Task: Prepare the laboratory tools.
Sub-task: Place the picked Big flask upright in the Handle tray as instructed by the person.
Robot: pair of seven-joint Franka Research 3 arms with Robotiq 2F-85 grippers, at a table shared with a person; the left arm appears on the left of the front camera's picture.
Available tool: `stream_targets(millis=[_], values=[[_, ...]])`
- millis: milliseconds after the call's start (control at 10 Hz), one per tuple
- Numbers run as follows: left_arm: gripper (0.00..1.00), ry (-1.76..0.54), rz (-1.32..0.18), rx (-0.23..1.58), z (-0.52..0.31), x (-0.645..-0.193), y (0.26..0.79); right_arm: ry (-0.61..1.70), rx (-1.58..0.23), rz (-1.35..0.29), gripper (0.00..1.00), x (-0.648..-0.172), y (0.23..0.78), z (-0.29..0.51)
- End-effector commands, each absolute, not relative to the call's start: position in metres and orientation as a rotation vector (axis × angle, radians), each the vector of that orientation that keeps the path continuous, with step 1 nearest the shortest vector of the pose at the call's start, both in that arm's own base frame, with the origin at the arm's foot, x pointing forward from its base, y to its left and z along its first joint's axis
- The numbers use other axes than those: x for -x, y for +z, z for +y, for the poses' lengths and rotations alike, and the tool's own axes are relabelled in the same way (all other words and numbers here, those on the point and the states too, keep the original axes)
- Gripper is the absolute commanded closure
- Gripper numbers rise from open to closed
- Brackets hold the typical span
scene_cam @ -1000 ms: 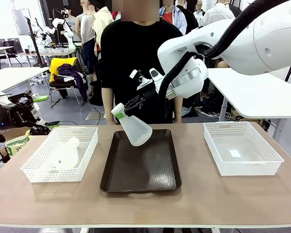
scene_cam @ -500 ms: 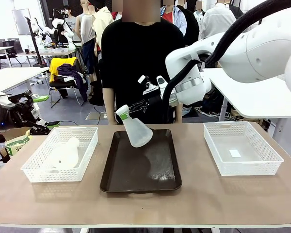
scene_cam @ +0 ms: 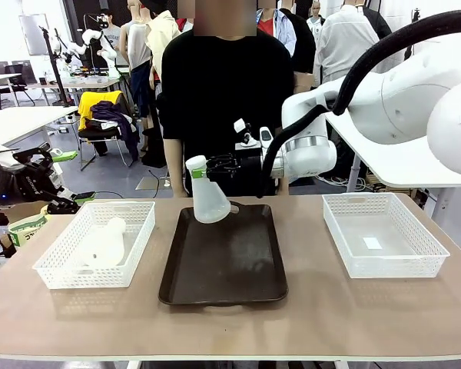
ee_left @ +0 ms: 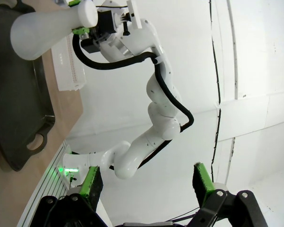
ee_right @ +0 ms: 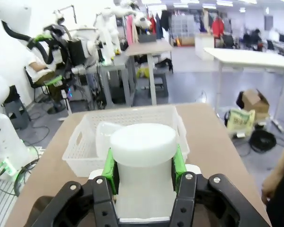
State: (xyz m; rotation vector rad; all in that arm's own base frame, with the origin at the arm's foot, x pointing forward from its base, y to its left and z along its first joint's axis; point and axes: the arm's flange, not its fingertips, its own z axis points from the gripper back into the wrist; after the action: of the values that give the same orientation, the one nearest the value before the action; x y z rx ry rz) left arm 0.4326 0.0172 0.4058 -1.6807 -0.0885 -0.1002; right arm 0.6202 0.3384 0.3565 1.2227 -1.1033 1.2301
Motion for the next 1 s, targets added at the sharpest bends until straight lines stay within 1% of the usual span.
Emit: stream_targets(millis=[0, 100, 400, 900], values=[[0.00, -0.107, -0.092, 1.688, 0.019, -0.432, 0.408, 1.234, -1.321, -1.168, 1.00, -0.627, 0.343, 0.334], [0.00, -0.107, -0.092, 1.688, 0.019, -0.432, 0.408, 1.178, -1.330, -1.170, 1.00, -0.633, 0.335, 0.331], [0.00, -0.107, -0.092, 1.688, 0.019, -0.432, 0.408, 1.188, -1.383, -1.164, 1.00, -0.646, 0.316, 0.328], [0.00, -0.107, -0.092, 1.688, 0.019, -0.432, 0.408, 1.158, -1.369, -1.138, 1.00, -0.649, 0.294, 0.320]])
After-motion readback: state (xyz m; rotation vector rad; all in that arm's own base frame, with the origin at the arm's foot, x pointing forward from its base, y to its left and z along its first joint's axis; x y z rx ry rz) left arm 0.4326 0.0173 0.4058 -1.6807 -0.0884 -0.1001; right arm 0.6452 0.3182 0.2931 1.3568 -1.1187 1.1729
